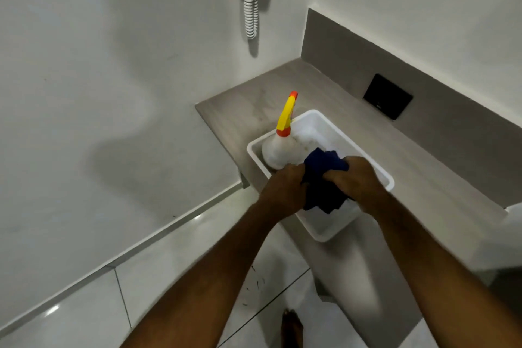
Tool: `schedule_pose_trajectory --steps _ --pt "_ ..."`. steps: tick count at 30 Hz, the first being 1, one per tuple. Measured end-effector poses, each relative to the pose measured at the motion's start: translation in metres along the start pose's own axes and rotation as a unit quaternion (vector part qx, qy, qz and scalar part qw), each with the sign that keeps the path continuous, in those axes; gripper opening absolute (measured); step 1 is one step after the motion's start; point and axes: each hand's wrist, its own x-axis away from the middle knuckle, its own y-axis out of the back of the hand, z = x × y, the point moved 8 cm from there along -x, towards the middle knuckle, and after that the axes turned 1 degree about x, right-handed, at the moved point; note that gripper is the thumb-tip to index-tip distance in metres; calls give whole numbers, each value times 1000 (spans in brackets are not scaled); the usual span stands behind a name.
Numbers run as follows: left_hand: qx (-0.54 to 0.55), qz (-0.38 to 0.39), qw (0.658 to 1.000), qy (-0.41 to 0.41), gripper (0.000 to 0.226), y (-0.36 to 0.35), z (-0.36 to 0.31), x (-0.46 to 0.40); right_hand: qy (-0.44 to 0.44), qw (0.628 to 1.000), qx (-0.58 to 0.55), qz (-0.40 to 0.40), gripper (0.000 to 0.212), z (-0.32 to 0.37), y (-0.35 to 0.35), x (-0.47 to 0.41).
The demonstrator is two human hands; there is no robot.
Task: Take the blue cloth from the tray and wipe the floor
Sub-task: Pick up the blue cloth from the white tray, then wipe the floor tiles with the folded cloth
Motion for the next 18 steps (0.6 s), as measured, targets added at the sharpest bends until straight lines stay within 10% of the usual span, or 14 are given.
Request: schedule_pose_trajectory --steps 7,13,18 --pt "56 -158 984 -69 43 61 52 144 89 993 -58 39 40 38 -60 133" --pt "-22 -34 972 230 78 -29 265 264 -11 995 -40 93 25 -76 -237 149" --pt "-141 102 934 312 92 -178 441 322 -142 985 11 95 31 -262 -393 104"
